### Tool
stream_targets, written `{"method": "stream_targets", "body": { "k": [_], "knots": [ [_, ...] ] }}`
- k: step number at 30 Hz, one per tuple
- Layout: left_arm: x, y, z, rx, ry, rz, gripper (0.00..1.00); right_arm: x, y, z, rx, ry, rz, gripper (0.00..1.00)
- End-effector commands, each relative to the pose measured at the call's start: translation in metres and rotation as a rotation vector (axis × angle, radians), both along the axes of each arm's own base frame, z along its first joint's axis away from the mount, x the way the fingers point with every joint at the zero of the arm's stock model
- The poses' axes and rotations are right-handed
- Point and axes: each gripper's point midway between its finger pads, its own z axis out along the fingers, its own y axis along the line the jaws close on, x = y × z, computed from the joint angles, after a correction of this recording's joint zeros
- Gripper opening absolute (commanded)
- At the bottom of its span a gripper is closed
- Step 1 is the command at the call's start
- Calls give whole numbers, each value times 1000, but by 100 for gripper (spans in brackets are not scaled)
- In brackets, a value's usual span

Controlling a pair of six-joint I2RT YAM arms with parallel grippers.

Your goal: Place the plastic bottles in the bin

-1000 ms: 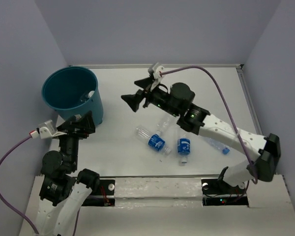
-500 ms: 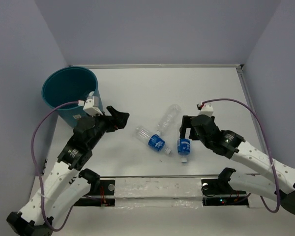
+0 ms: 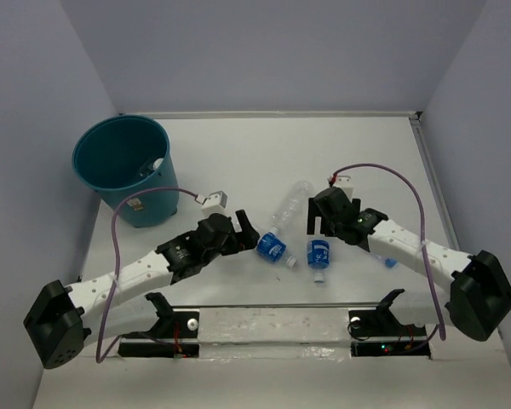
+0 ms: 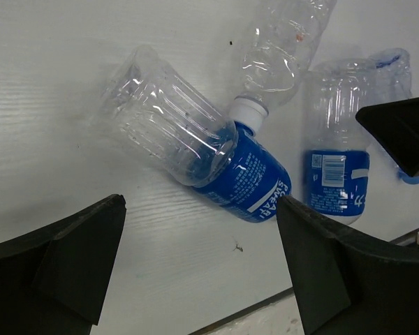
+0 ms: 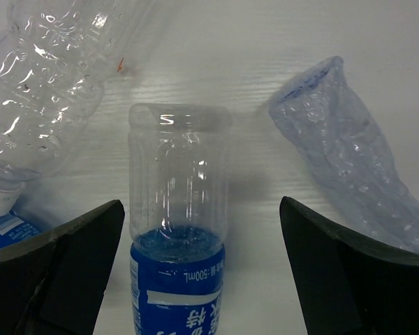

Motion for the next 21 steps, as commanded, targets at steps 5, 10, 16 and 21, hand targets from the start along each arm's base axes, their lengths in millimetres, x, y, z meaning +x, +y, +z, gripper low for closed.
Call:
{"method": "stream_targets", "body": {
  "k": [5,10,16,21],
  "knots": [
    [12,-2,-17,51,-8,113,99,20,36,-21,84,11,104,94],
    [18,-5,-22,69,-8,143,99,16,31,-32,78,16,97,86],
    [31,-13,-22,94,-18,166,99,9,21,-51,58,45,74,84],
    [37,-30,-15,24,-27,156,99,7,20,-49,73,32,73,76]
  ]
}}
